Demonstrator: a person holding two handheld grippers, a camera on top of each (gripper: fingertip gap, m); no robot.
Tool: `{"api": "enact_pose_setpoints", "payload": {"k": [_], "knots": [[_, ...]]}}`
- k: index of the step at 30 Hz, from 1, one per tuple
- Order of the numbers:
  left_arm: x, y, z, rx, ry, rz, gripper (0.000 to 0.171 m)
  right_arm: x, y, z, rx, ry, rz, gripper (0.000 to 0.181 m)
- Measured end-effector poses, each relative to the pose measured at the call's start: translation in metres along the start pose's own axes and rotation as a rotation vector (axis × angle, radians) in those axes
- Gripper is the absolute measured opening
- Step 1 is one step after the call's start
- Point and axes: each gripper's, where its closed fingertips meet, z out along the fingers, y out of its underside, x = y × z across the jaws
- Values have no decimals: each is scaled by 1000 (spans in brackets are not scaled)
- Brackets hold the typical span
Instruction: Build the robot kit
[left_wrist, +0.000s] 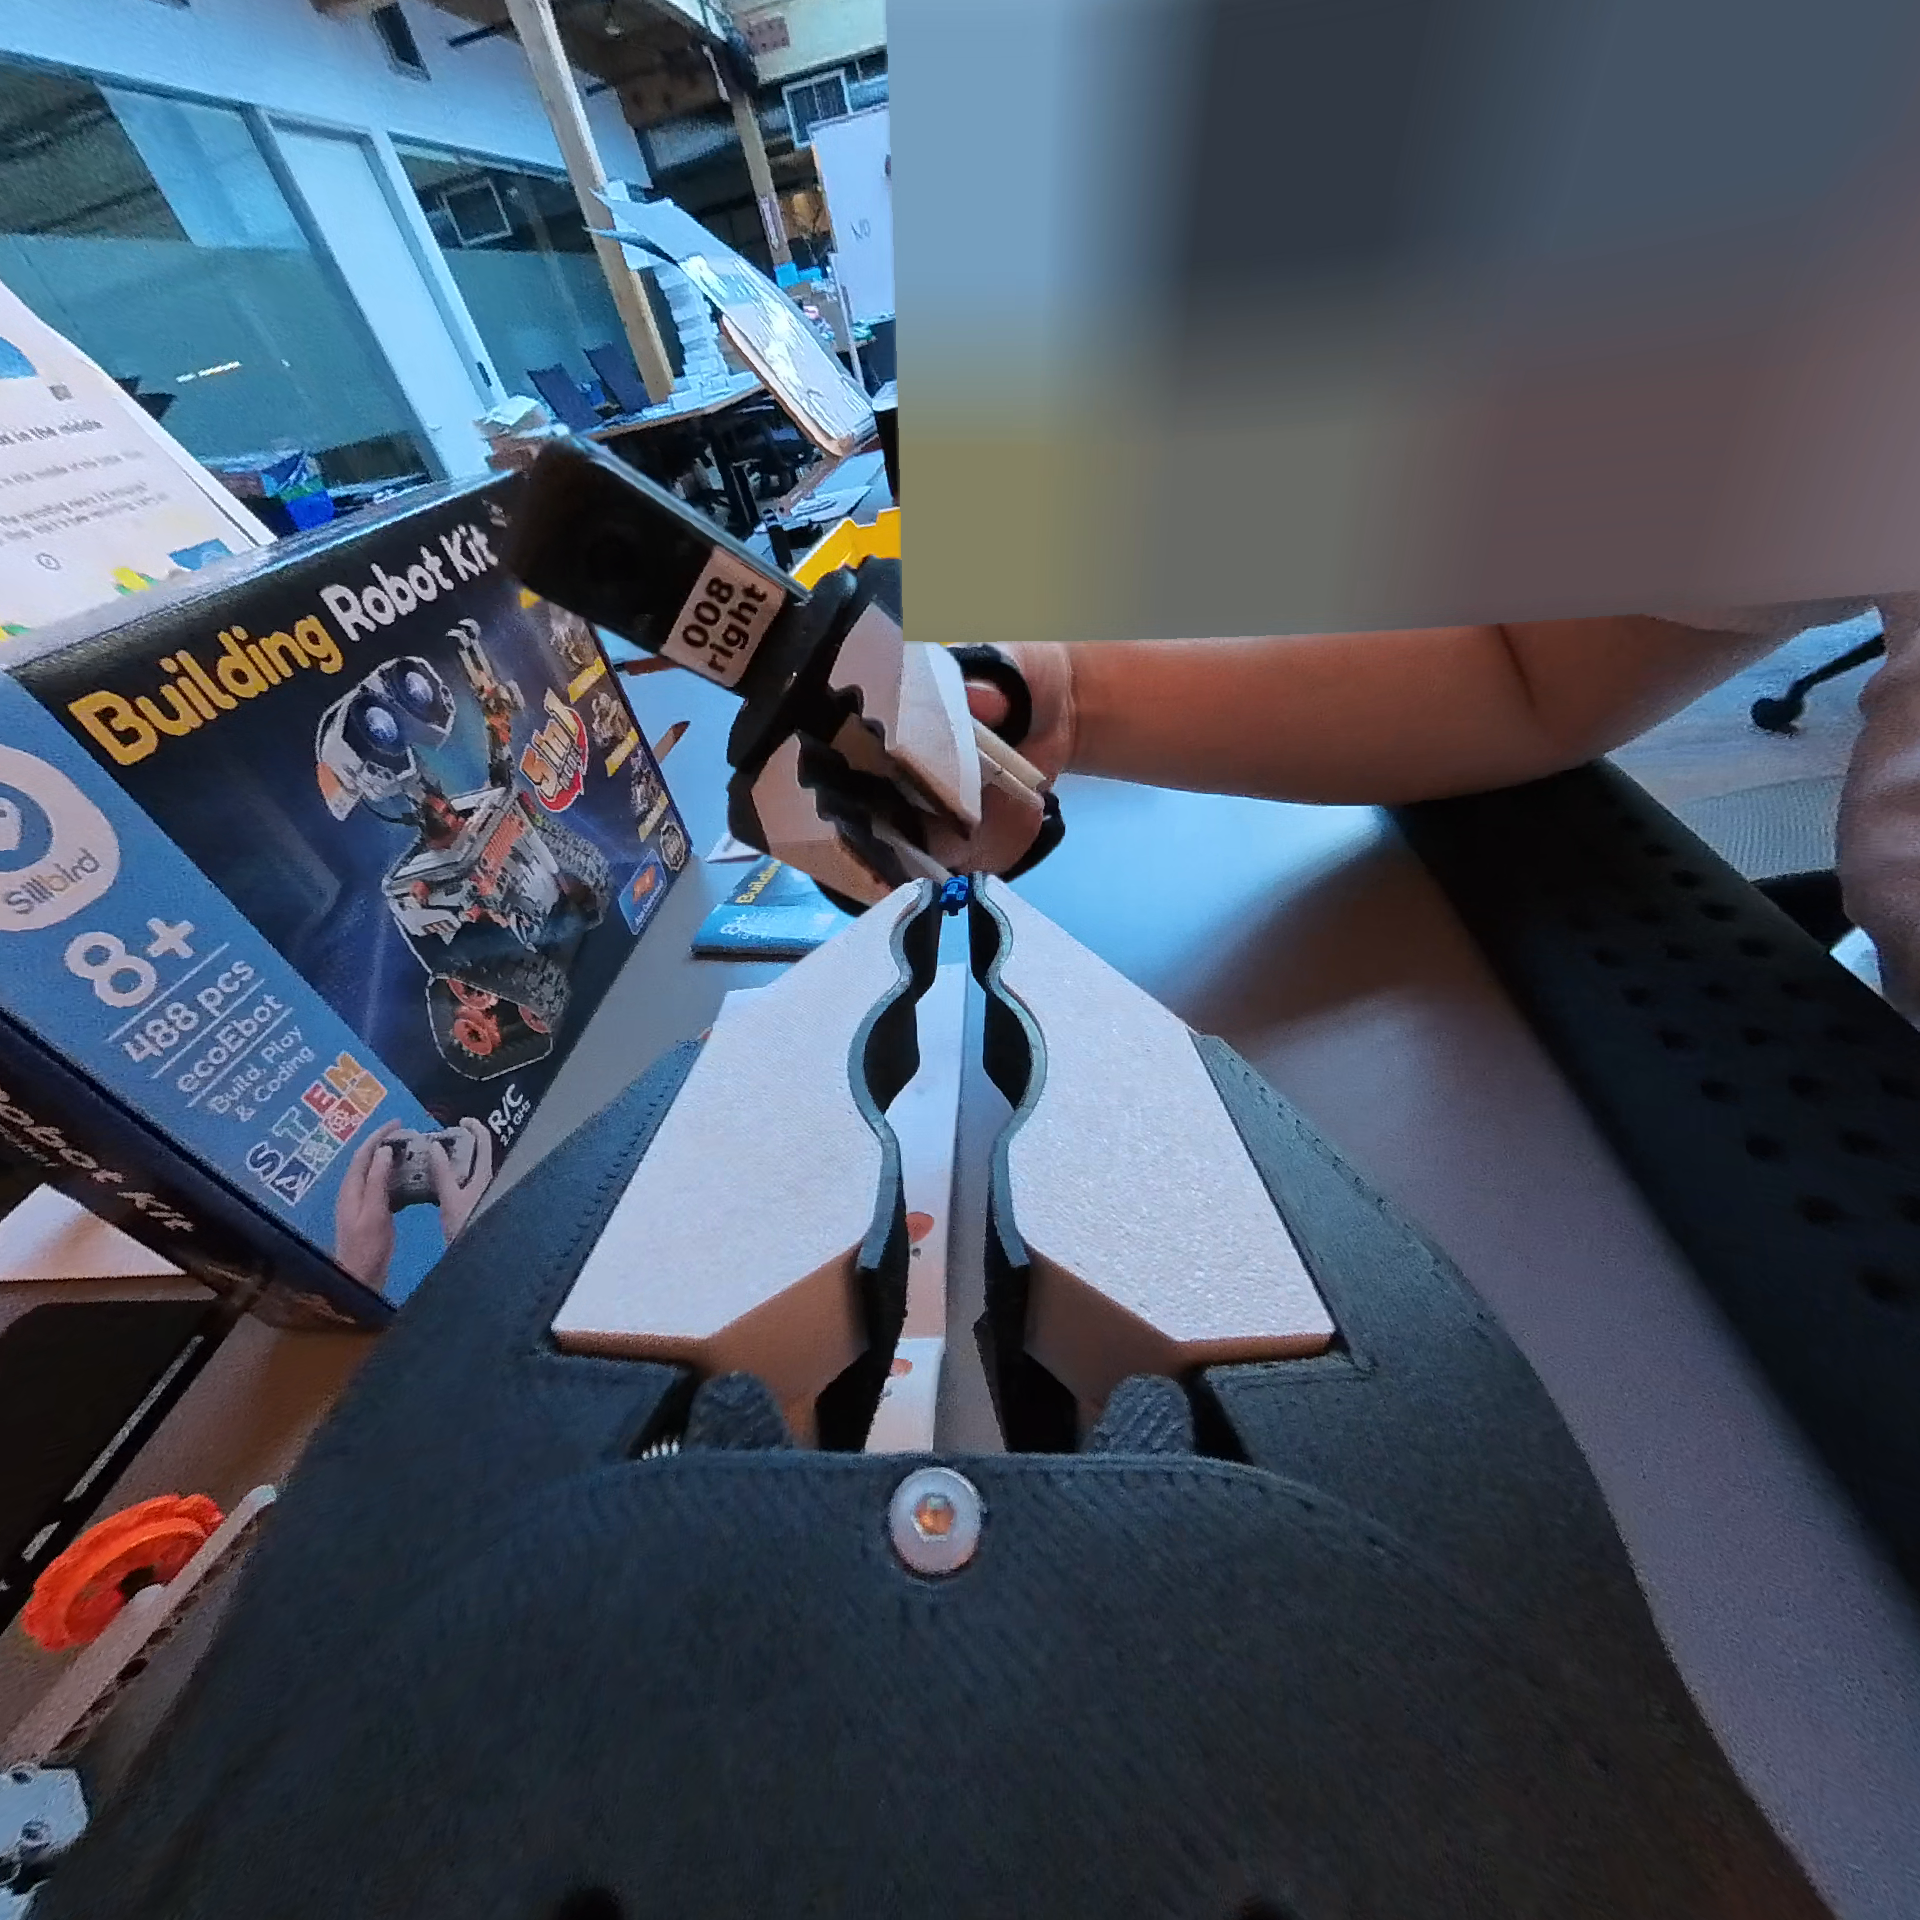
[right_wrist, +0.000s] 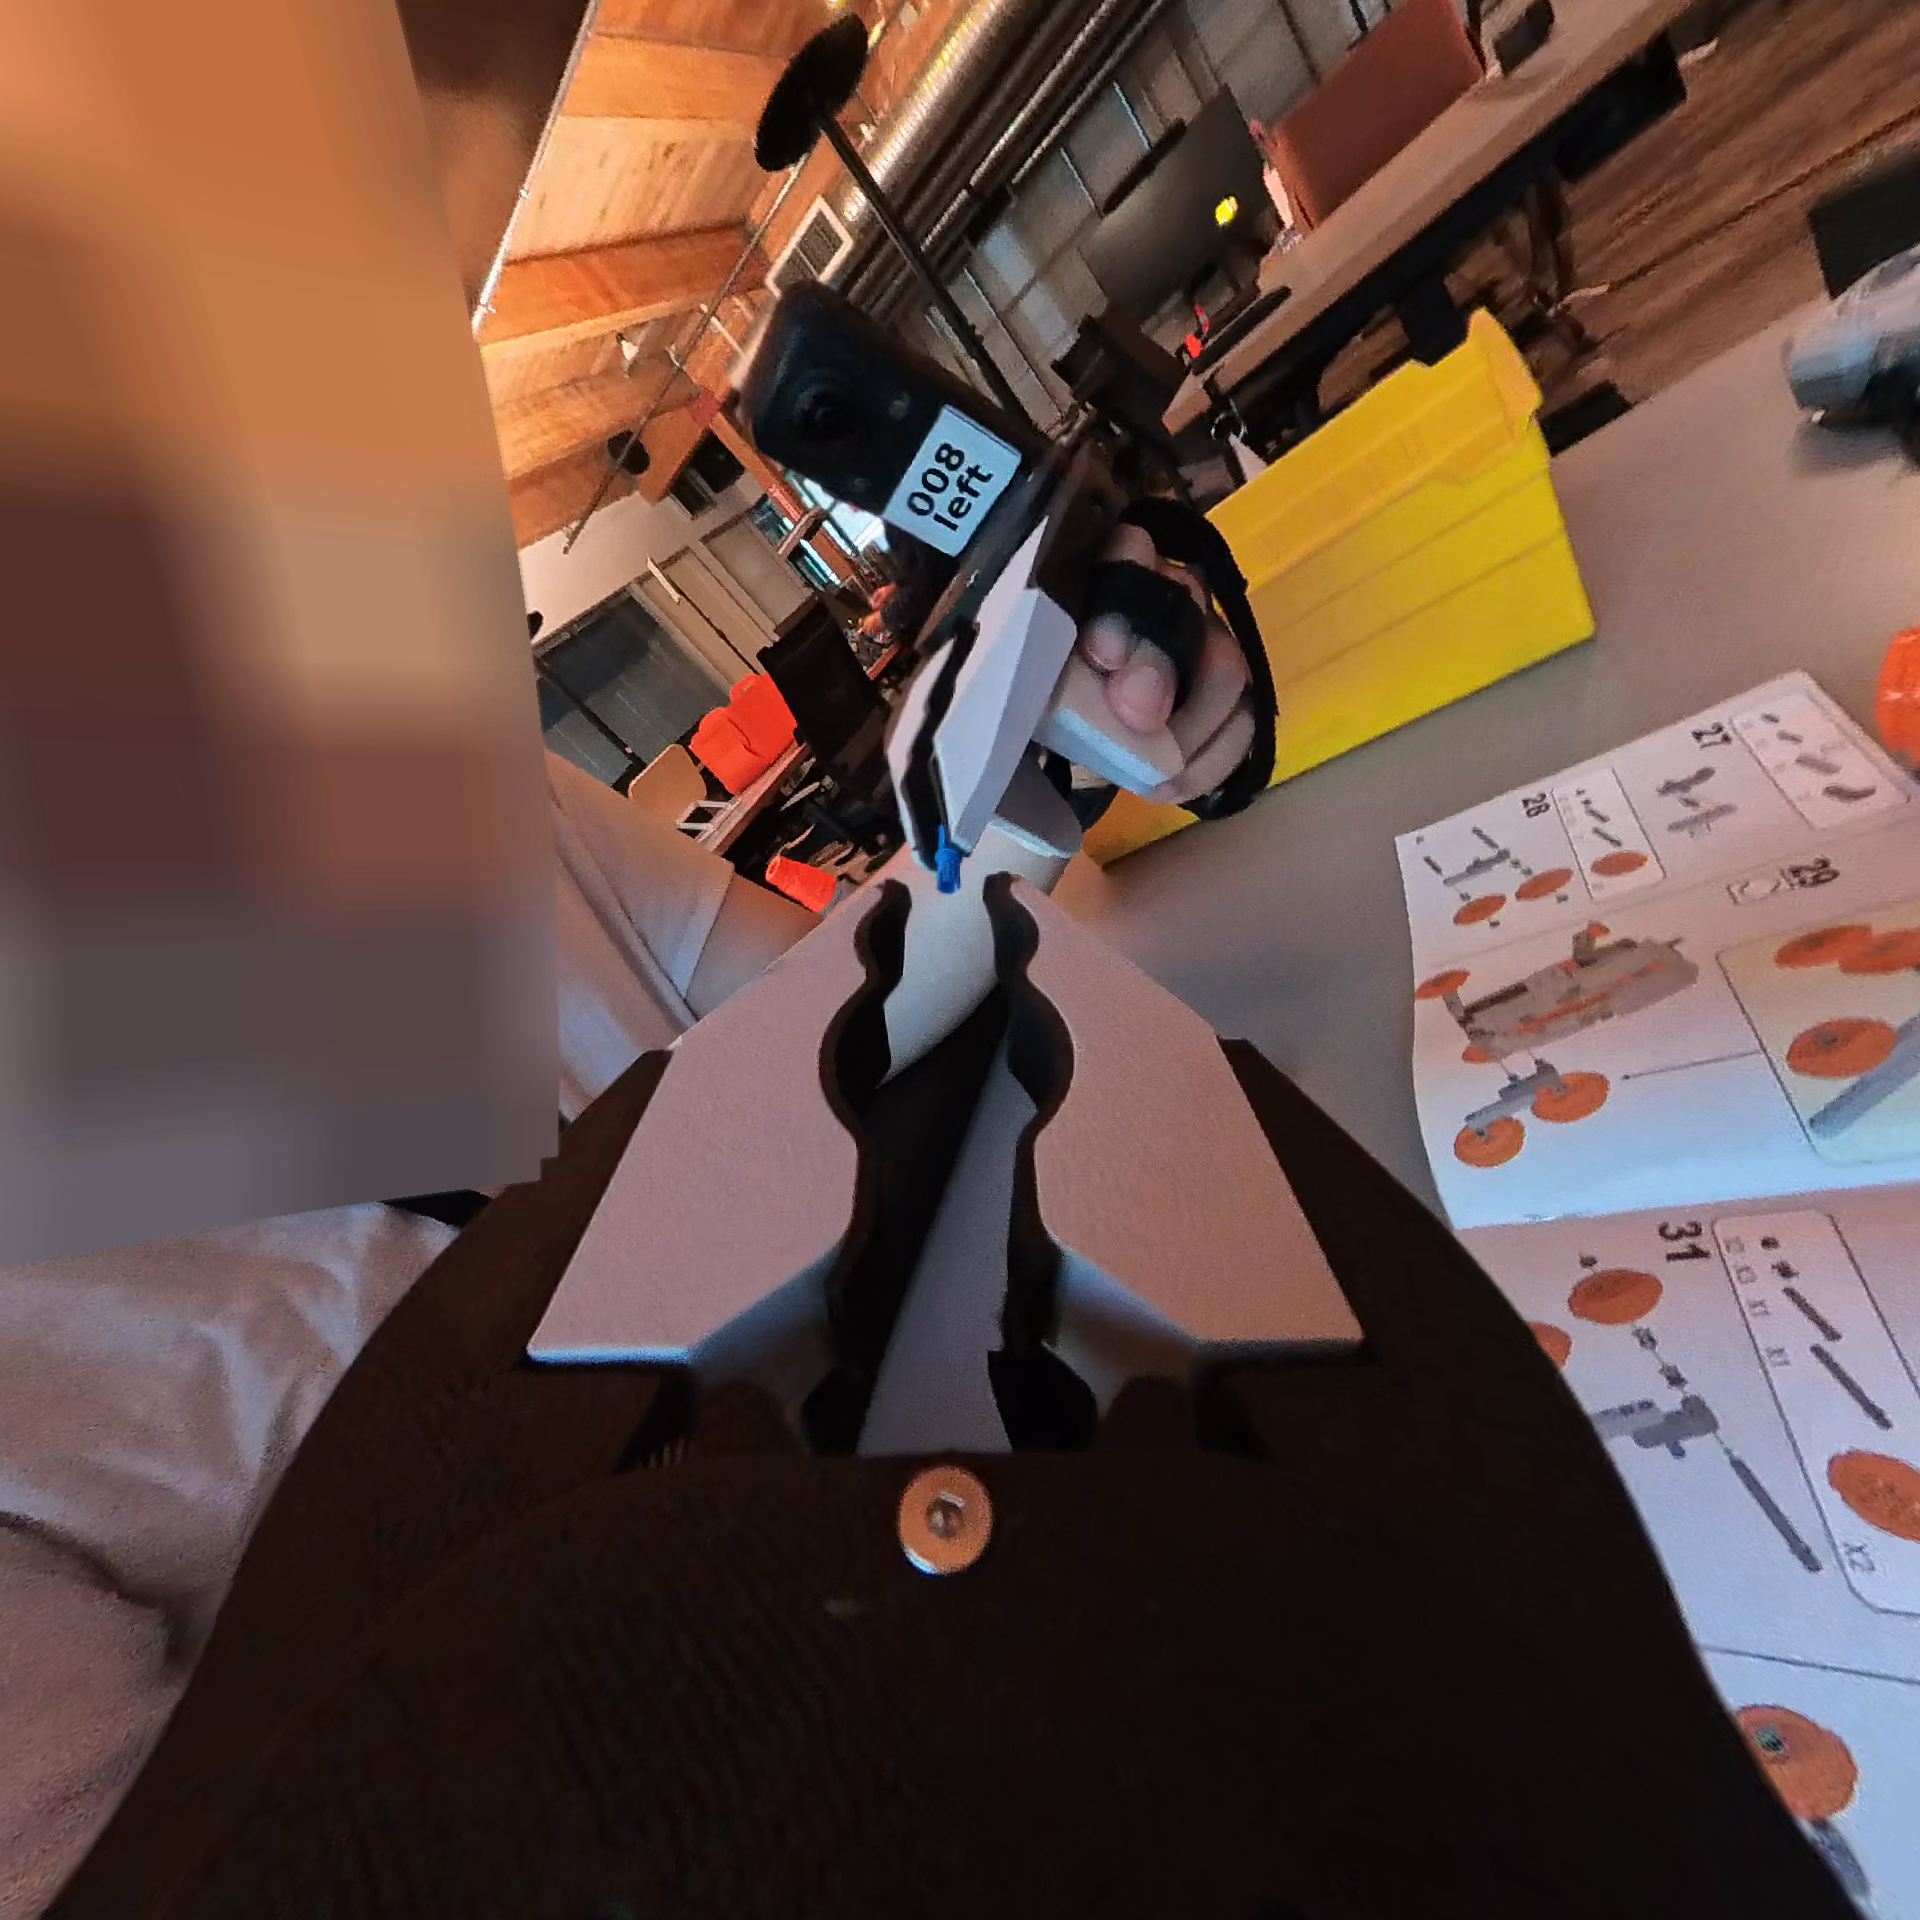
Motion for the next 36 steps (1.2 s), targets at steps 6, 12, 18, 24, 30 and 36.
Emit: {"api": "enact_pose_setpoints", "payload": {"k": [6, 12, 18, 24, 30, 36], "knots": [[1, 1, 3, -6, 4, 5, 2, -9, 1, 9, -23, 21, -177, 16], [-2, -1, 0, 5, -13, -3, 2, 4, 2, 8, -76, 195, -391, 9], [-6, -1, -1, 1, -35, -3, 2, 5, 0, 10, -64, 214, -436, 4], [-6, 5, -1, -21, -18, -70, 6, 10, 4, 11, -94, 245, -450, 4], [-6, 7, 1, -38, -23, -63, 3, 11, 4, 11, -98, 251, -457, 4], [-8, 8, 0, -51, -45, -48, 5, 10, 2, 10, -74, 233, -436, 4]]}}
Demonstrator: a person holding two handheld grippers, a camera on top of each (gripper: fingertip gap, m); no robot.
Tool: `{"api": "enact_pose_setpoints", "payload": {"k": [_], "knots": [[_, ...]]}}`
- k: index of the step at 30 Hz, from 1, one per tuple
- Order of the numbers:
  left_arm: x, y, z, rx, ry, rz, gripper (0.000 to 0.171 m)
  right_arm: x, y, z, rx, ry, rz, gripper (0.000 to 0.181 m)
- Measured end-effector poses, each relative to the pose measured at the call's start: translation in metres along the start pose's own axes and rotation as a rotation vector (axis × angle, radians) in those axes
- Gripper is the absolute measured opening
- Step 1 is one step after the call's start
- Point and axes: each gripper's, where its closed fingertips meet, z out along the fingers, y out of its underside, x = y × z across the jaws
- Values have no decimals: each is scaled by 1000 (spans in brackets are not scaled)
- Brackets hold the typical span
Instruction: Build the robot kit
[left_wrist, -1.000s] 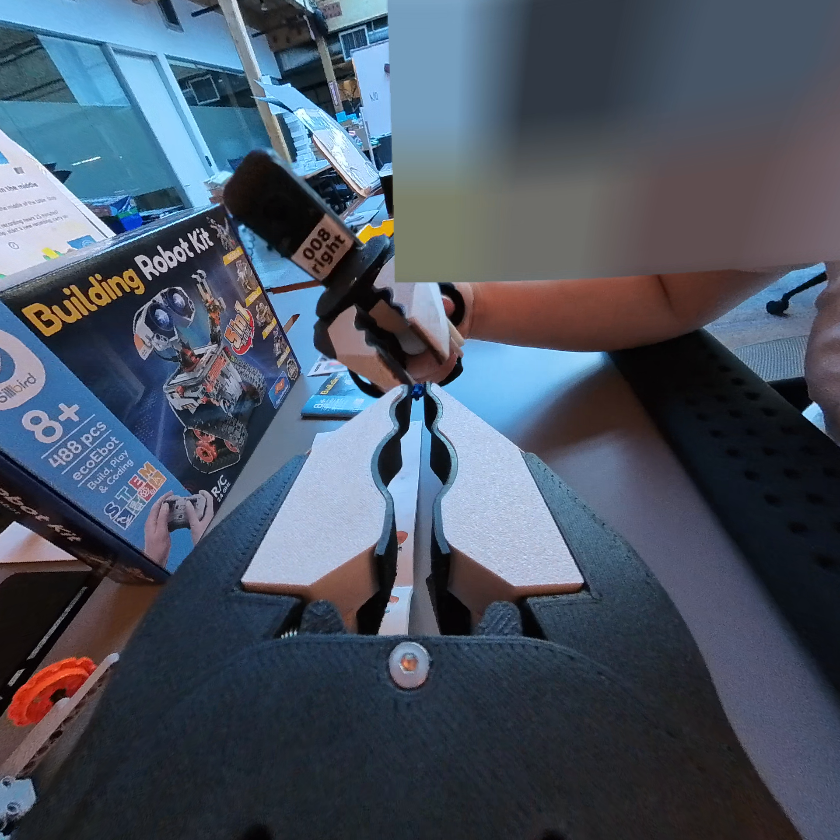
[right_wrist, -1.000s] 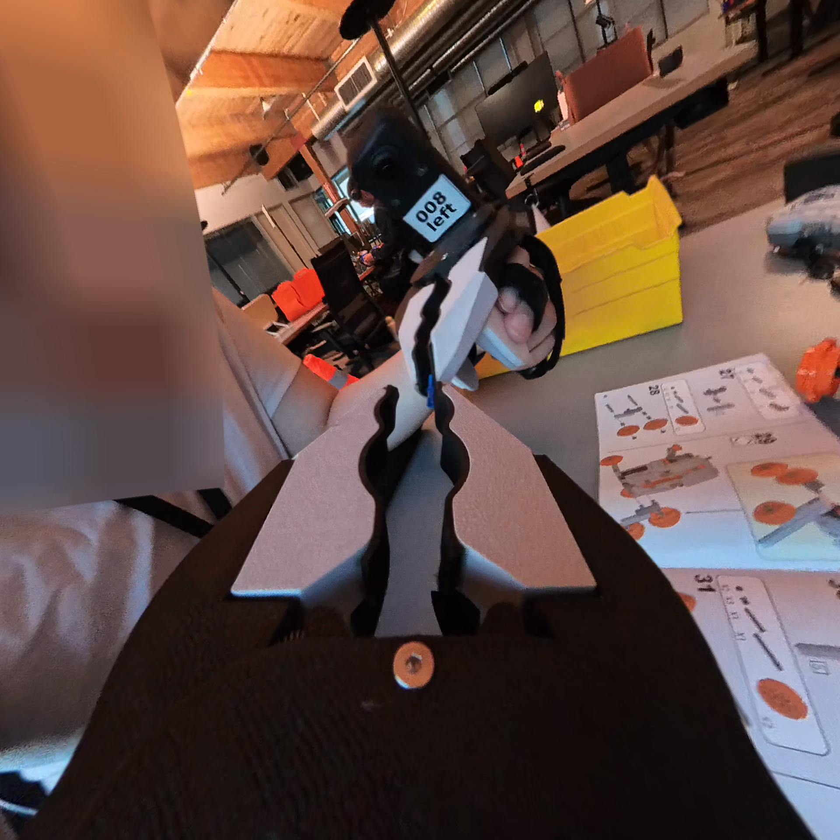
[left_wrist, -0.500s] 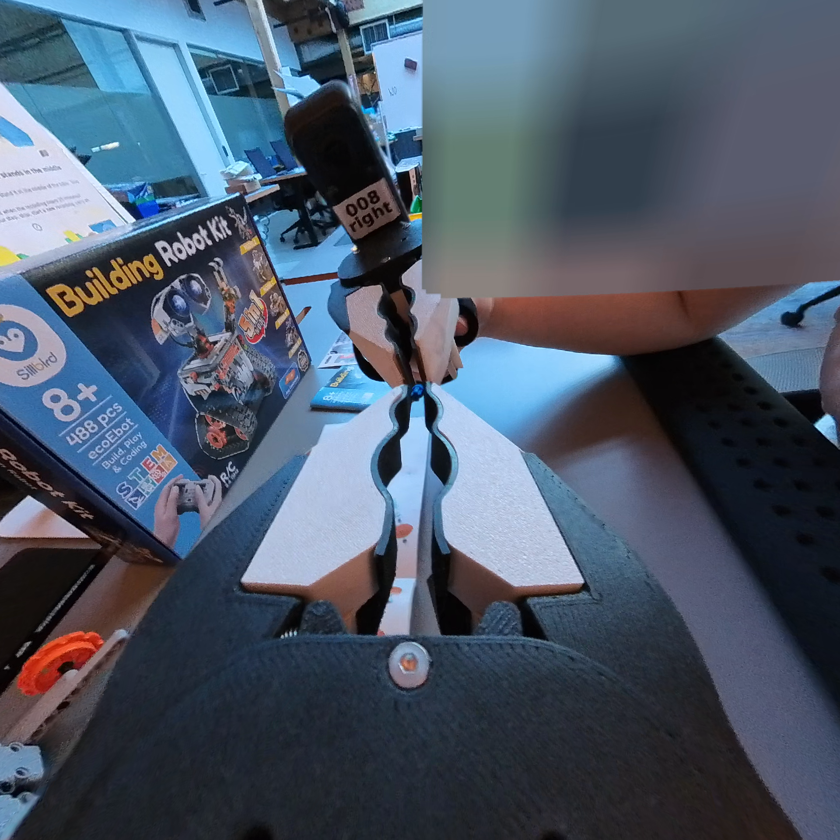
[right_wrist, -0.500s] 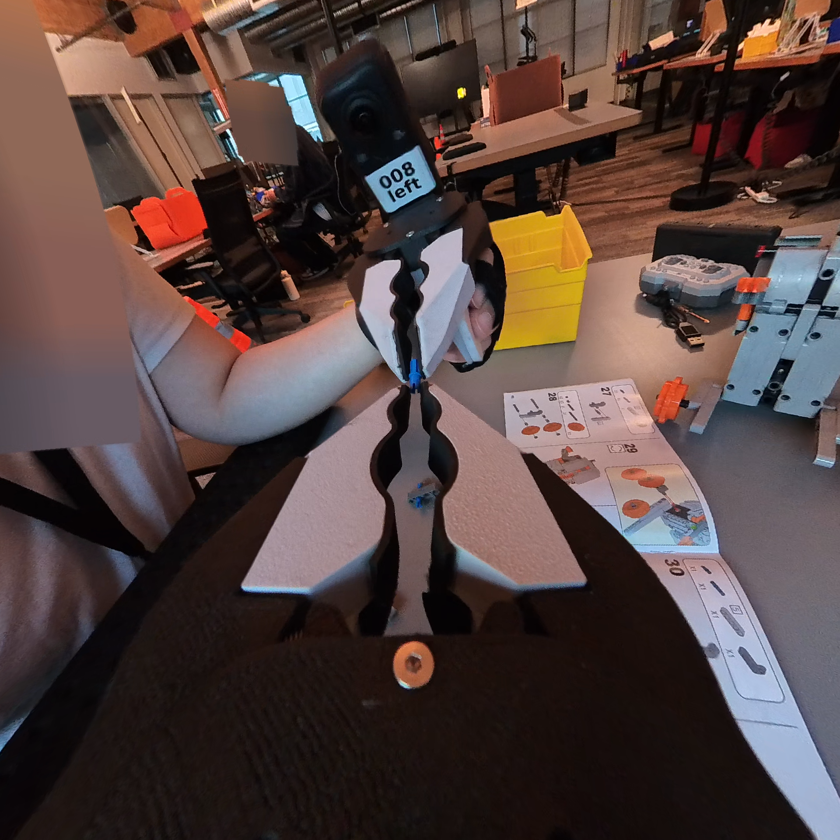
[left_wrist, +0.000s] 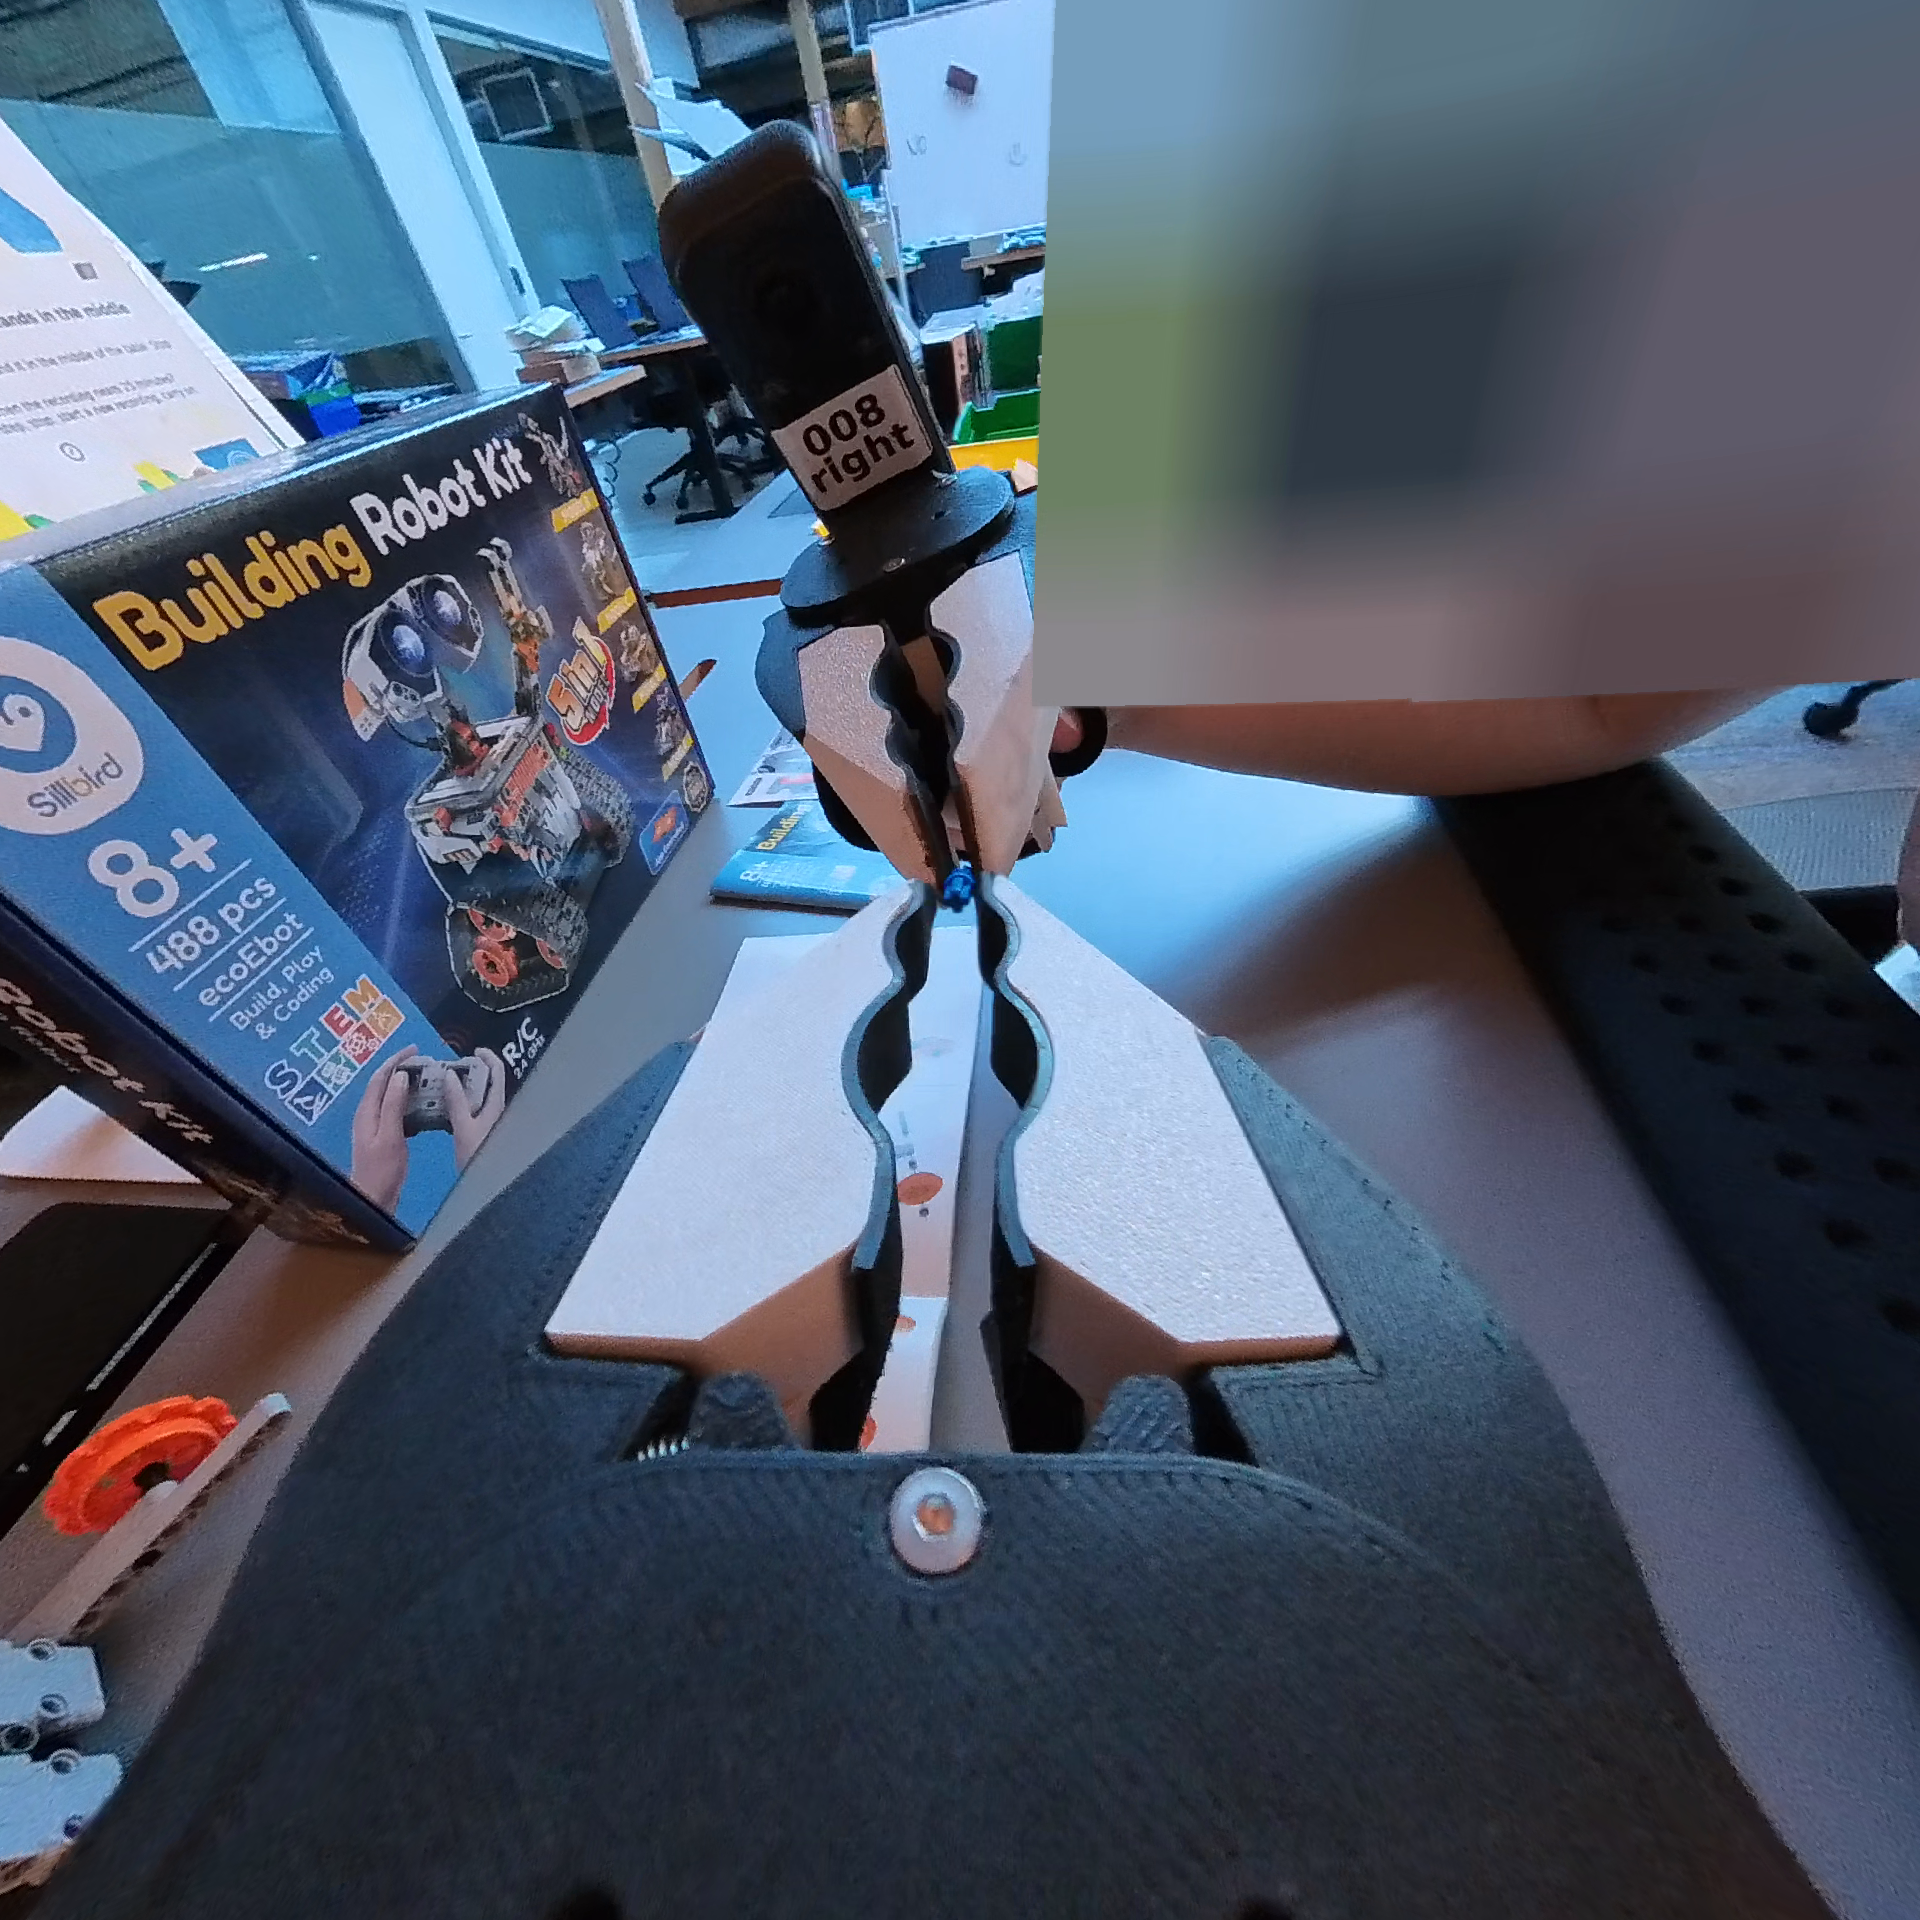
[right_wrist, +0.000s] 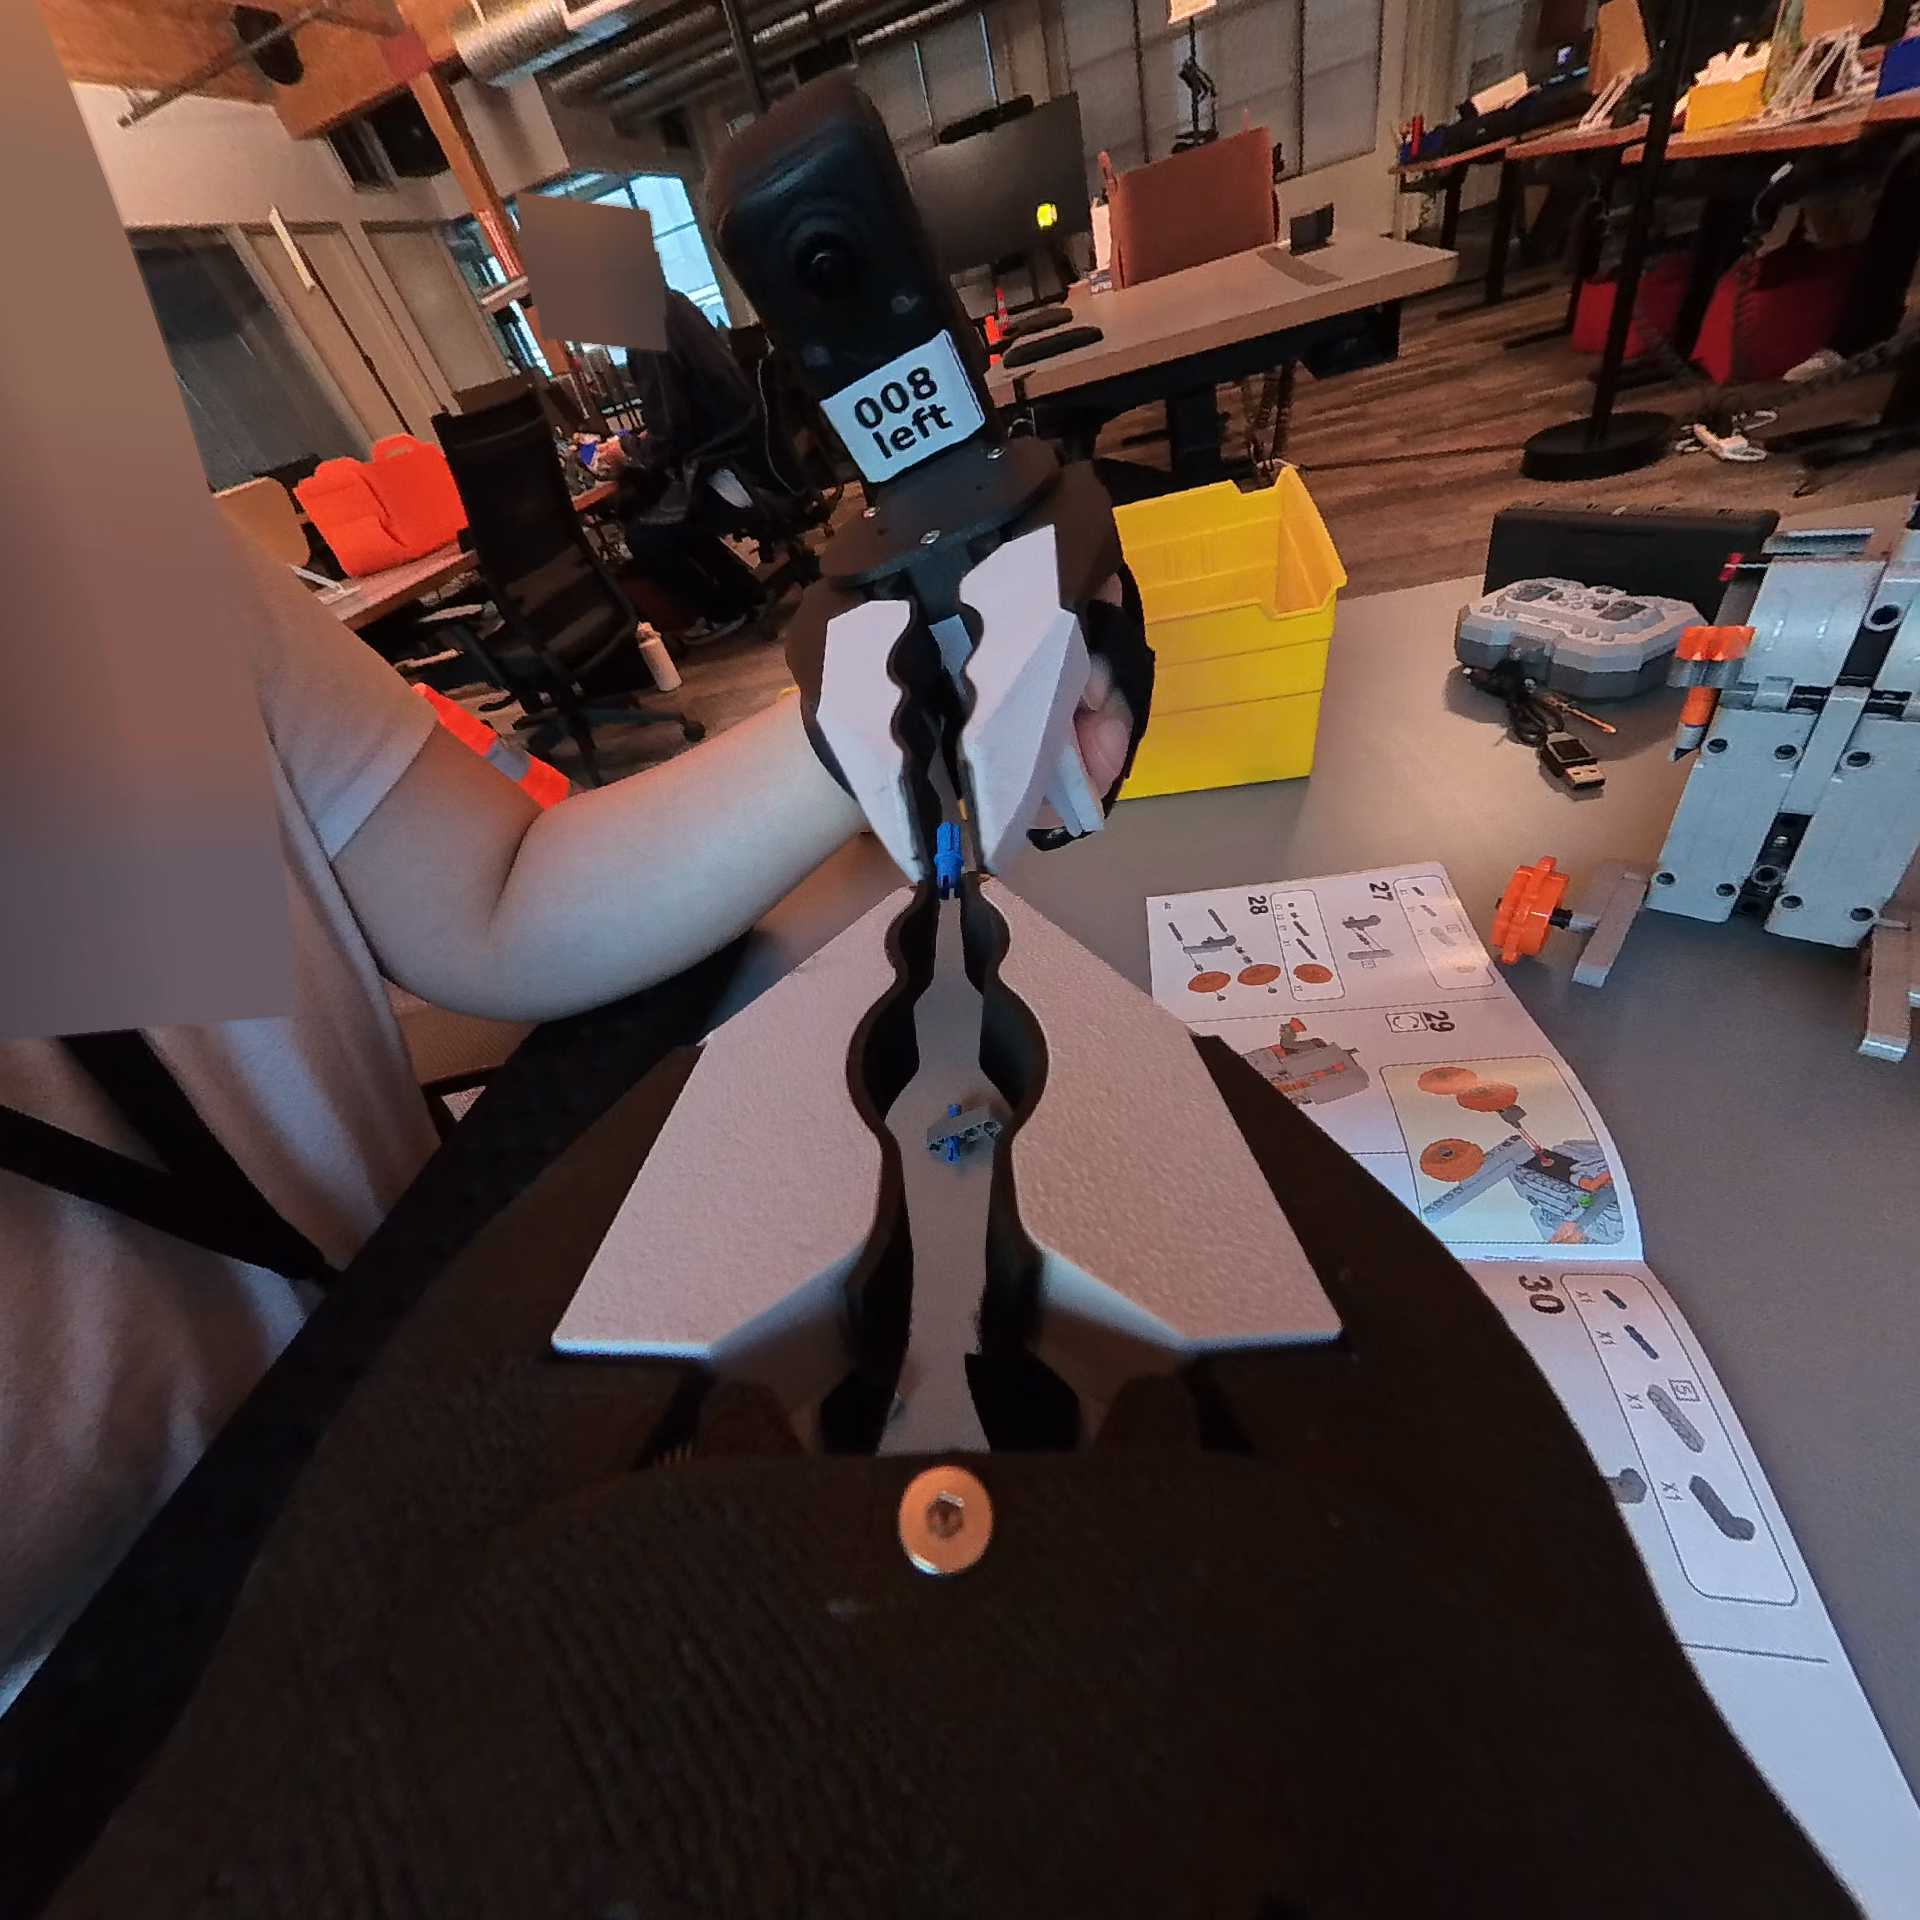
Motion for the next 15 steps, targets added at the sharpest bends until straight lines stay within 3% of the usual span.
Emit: {"api": "enact_pose_setpoints", "payload": {"k": [15], "knots": [[1, 1, 0, -7, 1, 9, 4, 1, 1, 0, -10, 1, 12, 4]]}}
